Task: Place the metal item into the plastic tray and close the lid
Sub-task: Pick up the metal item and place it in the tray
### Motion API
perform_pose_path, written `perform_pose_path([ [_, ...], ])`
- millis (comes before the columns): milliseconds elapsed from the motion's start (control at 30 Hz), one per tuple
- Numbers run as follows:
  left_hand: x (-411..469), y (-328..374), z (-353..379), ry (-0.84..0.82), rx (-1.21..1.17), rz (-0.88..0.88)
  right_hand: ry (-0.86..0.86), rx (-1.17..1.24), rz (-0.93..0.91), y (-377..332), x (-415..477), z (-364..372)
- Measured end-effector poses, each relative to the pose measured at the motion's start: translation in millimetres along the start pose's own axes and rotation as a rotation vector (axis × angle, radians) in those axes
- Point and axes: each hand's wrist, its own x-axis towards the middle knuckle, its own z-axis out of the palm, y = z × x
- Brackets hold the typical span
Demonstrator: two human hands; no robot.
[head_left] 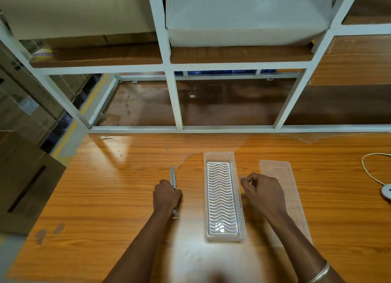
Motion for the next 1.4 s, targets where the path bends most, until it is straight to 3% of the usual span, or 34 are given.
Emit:
perform_pose_path([
  [267,8,-9,-5,0.030,-0.048,0.023,-0.004,0.011,-0.002,2,1,-2],
  [367,9,-13,-6,-0.034,-0.222,0.007,-0.005,0.015,0.004,3,2,-1],
  [500,0,-5,-14,-0.242,-0.628,-0.091,-0.001,0.038,0.008,2,5,2],
  [600,-8,5,-22,-0.283,-0.752,-0.089,0.001,0.049,-0.001,1,6,3],
  [1000,-11,36,-48,-0.319,-0.995,0.053,0.037,0.078,-0.038,-3,19,-2],
  [1400,-20,48,-62,-0.339,-0.988,0.161,0.061,0.077,-0.049,-10,28,-5],
])
